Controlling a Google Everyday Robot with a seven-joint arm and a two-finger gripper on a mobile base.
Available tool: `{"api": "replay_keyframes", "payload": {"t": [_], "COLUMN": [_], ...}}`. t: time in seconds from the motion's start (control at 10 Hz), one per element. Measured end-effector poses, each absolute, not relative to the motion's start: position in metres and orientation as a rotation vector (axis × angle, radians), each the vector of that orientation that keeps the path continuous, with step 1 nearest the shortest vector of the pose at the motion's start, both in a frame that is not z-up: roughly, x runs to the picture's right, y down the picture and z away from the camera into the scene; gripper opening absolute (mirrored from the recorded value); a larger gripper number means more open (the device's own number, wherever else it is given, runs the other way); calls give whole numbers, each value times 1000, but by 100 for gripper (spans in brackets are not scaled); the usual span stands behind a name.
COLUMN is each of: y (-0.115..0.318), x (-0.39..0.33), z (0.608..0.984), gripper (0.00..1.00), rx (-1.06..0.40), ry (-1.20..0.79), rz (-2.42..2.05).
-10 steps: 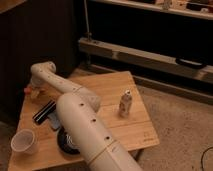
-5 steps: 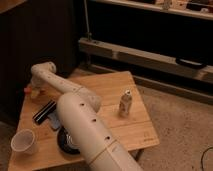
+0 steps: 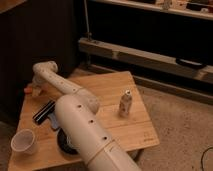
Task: Drag the pepper across the table
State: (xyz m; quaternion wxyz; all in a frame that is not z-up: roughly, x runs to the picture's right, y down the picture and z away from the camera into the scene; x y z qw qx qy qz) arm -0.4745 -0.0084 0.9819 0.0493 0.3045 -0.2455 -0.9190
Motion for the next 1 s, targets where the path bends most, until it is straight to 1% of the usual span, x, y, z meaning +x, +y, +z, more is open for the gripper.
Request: {"api": "replay_keyframes", "payload": {"t": [0.1,0.6,1.0], "y": [-7,-2,5], "x": [-473,-463,-428], "z": [983,986,982], "gripper": [38,38,38], "rx": [925,908,852], "ry": [-756,-777,-779], "rz": [-2797,-2794,-2802]}}
